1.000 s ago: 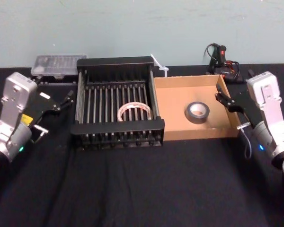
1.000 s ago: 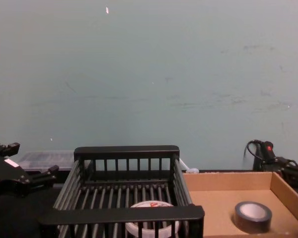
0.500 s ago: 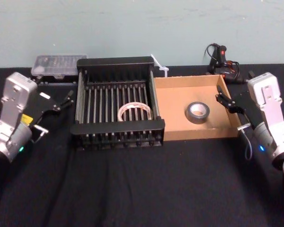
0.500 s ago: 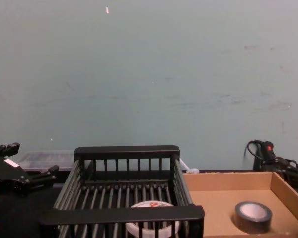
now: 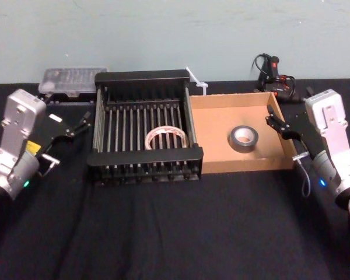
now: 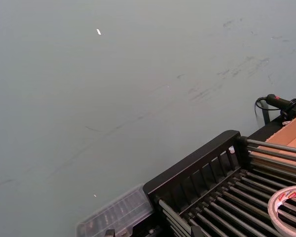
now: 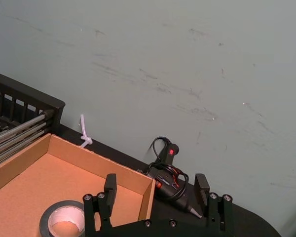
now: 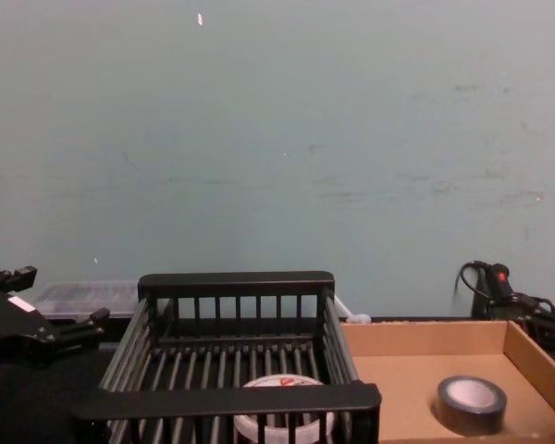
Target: Pick up the white tape and place it into the black box , Pick up the silver tape and place it into the brown box.
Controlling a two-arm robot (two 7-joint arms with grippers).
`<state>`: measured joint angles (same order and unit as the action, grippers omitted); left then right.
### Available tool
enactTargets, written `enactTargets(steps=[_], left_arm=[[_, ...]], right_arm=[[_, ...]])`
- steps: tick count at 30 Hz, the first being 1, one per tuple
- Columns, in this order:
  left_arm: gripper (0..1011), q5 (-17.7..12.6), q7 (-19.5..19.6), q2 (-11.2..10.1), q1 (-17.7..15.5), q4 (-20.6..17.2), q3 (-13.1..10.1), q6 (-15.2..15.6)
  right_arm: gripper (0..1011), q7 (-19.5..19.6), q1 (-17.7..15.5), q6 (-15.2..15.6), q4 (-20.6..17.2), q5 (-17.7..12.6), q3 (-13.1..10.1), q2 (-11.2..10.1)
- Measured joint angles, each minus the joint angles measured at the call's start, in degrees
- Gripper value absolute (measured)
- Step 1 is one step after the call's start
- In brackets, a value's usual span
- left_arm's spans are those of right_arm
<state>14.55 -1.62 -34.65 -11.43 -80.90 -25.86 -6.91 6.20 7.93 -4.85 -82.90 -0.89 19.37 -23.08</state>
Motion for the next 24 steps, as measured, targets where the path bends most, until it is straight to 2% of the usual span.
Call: enactTargets(steps=[24], left_arm=[[1001,0.0,0.0,0.0,0.0,0.0,0.0,0.0]], right_arm=[[1002,0.06,0.01,-0.07,0.0,0.04,0.04,0.0]])
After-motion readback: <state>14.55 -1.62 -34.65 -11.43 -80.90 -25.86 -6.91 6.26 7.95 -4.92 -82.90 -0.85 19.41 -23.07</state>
